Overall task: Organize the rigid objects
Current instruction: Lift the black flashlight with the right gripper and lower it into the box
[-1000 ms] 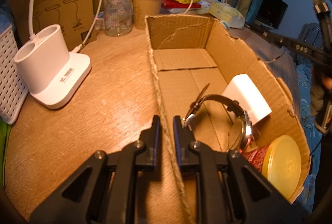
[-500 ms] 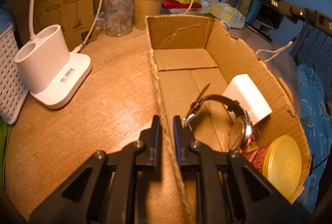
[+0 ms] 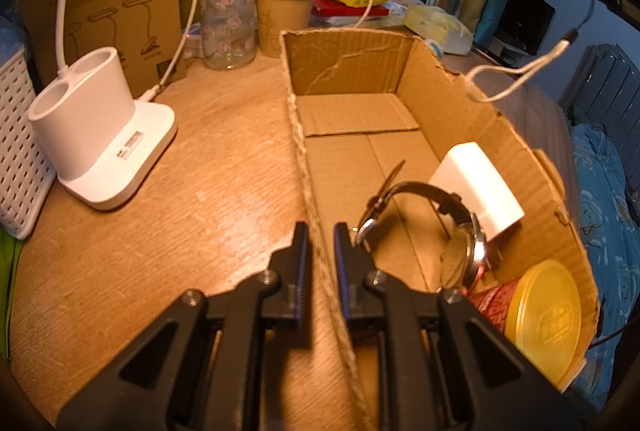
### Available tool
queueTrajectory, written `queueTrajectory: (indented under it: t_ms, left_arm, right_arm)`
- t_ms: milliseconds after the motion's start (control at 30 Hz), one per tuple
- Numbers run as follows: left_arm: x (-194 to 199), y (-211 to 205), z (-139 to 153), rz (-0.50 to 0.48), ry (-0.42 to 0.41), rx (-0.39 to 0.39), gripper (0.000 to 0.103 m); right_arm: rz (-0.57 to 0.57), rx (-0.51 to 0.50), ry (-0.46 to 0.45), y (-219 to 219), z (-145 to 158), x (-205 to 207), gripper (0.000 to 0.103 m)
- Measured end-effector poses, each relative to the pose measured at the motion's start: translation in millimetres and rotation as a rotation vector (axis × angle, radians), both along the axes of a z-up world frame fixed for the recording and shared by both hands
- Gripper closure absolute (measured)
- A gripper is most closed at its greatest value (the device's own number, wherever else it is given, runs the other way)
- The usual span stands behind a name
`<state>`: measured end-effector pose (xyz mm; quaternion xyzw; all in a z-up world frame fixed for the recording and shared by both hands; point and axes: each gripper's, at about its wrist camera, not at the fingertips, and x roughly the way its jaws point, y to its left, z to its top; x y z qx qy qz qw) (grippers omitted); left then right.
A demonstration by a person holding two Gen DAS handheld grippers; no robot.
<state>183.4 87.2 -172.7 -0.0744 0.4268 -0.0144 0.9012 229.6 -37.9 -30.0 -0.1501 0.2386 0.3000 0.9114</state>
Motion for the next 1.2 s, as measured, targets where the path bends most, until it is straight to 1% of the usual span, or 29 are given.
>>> queueTrajectory:
  t_ms: [133, 233, 367, 533, 1033, 1200]
  left_arm:
    - [0, 0, 0, 0.0, 0.0, 0.0, 0.089]
    - [0, 0, 0, 0.0, 0.0, 0.0, 0.089]
    - [0, 0, 0, 0.0, 0.0, 0.0, 0.089]
    - [0, 0, 0, 0.0, 0.0, 0.001, 0.089]
    - [0, -1, 0, 0.001, 0.0, 0.001, 0.089]
    - [0, 0, 0, 0.001, 0.0, 0.001, 0.089]
  right_arm:
    - [0.07, 0.027, 0.051, 12, -8, 0, 0.081]
    - [0.089, 0.012, 0.063, 22, -17, -1, 0.081]
    - [0.107, 0.01, 0.098, 30, -28, 3, 0.081]
    - [0.144, -0.023, 0.148, 39, -45, 7, 0.081]
    - [0.156, -0.108, 0.234, 52, -85, 20, 0.082]
    - [0.158, -0.111, 0.232, 53, -86, 21, 0.082]
